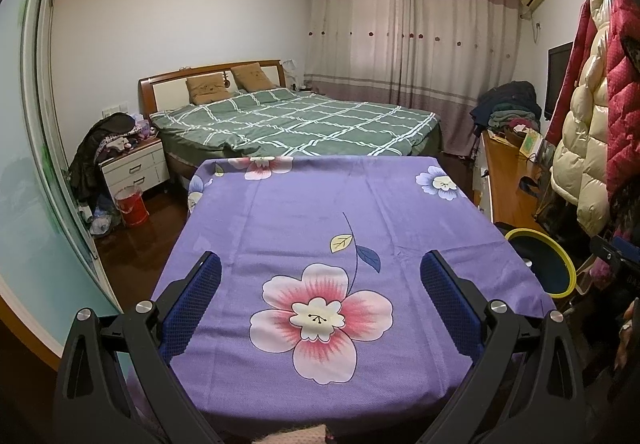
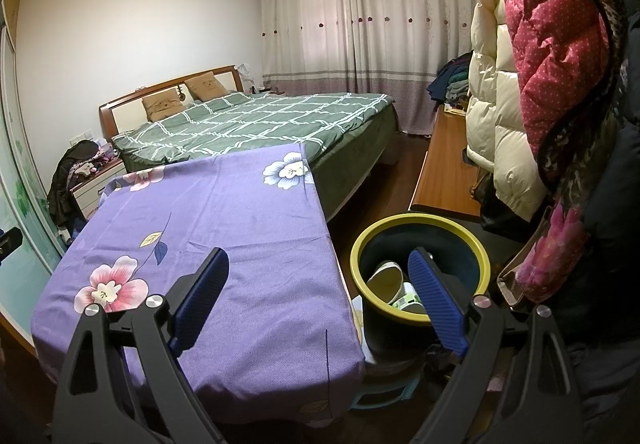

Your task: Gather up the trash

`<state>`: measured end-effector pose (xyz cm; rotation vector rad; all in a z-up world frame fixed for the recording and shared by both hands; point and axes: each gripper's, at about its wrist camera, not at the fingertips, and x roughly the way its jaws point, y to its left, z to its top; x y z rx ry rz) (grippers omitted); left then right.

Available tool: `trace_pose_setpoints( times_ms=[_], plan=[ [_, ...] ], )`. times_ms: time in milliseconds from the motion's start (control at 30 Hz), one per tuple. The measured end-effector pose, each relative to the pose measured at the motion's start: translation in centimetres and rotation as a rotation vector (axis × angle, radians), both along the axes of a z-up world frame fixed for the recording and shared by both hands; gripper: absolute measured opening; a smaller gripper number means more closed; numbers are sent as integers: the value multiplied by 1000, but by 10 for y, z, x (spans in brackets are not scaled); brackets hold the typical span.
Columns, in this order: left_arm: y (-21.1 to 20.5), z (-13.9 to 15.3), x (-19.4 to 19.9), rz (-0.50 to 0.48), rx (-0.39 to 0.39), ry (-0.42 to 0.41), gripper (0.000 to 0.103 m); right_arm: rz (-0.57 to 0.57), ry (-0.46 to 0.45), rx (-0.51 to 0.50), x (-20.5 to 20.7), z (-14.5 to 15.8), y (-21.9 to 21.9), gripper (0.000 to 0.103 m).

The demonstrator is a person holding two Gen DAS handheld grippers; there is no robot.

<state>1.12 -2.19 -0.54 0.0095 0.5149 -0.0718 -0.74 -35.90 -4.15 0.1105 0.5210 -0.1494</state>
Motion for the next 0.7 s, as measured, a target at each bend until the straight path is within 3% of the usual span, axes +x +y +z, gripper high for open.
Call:
trace_pose_setpoints(
  times_ms=[700],
  plan=[
    [0, 1, 1, -2, 2, 0, 98, 4, 7, 3, 4, 1, -7, 87]
  ],
)
